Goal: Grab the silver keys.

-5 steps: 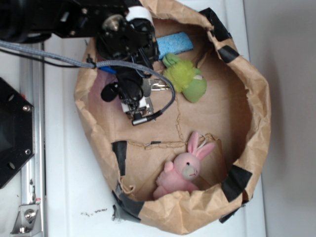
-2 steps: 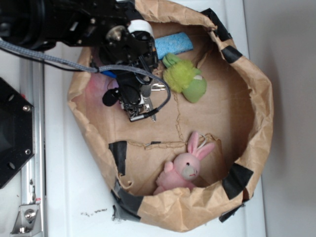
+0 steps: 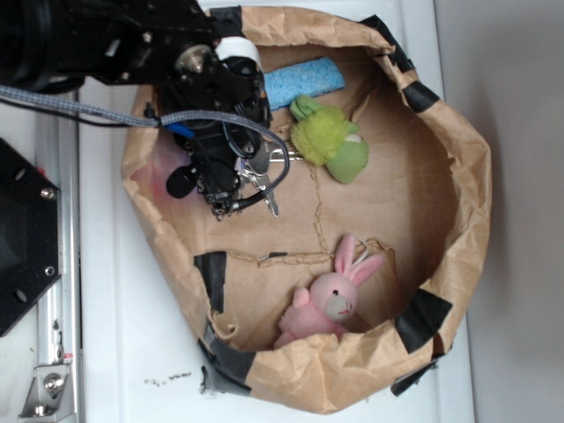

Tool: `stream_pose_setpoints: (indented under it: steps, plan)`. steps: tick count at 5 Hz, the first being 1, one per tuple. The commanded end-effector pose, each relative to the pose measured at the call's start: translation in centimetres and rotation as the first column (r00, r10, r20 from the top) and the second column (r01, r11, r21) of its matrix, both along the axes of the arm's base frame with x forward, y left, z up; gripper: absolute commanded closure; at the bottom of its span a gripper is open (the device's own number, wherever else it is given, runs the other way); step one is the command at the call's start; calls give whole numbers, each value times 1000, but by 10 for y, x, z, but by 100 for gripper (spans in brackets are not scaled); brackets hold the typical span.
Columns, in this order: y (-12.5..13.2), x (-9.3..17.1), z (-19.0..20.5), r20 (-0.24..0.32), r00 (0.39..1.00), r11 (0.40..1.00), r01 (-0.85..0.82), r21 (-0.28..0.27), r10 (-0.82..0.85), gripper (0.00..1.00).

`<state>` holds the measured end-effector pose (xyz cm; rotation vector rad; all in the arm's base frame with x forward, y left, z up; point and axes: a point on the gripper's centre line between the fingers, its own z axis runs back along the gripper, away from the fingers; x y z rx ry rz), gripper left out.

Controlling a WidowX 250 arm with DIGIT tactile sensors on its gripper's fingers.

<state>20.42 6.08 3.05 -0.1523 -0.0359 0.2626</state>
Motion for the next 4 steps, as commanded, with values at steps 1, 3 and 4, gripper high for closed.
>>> stream_pose_setpoints:
  steps: [1, 3, 4]
  plan:
    - [9, 13, 19, 53, 999, 1000, -11, 27, 10, 100]
    - [-11, 29, 42, 37, 994, 993, -104, 58, 102, 100]
    - [-49, 35, 73, 78, 974, 977, -215, -3, 214, 100]
